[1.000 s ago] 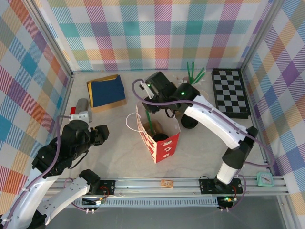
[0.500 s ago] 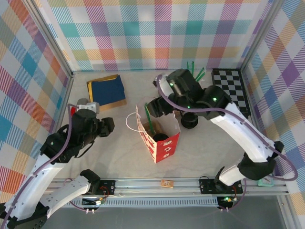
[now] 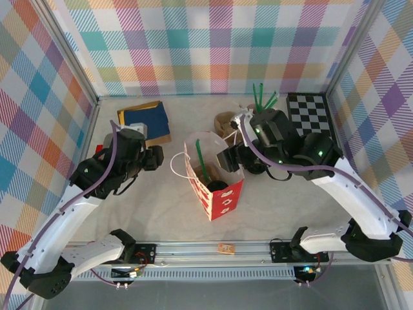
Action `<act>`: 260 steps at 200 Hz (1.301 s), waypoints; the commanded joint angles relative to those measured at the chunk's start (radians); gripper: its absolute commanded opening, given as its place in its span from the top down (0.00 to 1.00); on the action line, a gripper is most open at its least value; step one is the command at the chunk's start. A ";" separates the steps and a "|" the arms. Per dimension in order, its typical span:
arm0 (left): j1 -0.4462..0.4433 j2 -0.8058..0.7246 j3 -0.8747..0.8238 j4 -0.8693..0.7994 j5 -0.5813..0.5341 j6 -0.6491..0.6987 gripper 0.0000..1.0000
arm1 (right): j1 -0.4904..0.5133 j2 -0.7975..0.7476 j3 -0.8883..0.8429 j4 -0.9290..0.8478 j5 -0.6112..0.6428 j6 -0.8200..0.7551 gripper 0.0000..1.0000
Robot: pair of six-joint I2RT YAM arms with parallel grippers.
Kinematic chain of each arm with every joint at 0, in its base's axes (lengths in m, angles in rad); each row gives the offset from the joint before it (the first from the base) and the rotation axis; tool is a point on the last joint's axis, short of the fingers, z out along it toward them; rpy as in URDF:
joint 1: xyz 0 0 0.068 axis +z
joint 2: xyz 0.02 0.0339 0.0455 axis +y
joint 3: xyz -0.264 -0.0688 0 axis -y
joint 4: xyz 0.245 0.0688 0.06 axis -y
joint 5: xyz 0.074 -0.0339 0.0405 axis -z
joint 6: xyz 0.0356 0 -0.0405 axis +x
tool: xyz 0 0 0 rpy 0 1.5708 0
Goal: Pack the takeout coffee
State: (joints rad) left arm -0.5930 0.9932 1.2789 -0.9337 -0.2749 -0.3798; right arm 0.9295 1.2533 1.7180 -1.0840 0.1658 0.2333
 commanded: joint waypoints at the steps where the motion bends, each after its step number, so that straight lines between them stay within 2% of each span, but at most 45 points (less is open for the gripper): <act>1: 0.013 0.035 0.044 0.022 -0.017 0.036 0.43 | -0.010 -0.054 -0.039 -0.018 0.058 0.031 0.14; 52: 0.076 0.147 0.107 0.050 0.046 0.056 0.43 | -0.076 -0.127 -0.118 -0.055 0.121 0.080 0.12; 126: 0.219 0.340 0.179 0.096 0.129 0.071 0.44 | -0.234 -0.188 -0.278 -0.043 0.062 0.106 0.07; 182: 0.249 0.532 0.265 0.101 0.105 0.106 0.45 | -0.281 -0.190 -0.371 -0.035 0.012 0.136 0.05; 260: 0.274 0.753 0.376 0.127 0.140 0.140 0.46 | -0.329 -0.249 -0.501 -0.017 0.008 0.151 0.01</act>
State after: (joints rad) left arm -0.3302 1.6905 1.5997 -0.8200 -0.1520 -0.2657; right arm 0.6155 1.0401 1.2434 -1.1152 0.1810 0.3630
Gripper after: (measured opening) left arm 0.547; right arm 0.989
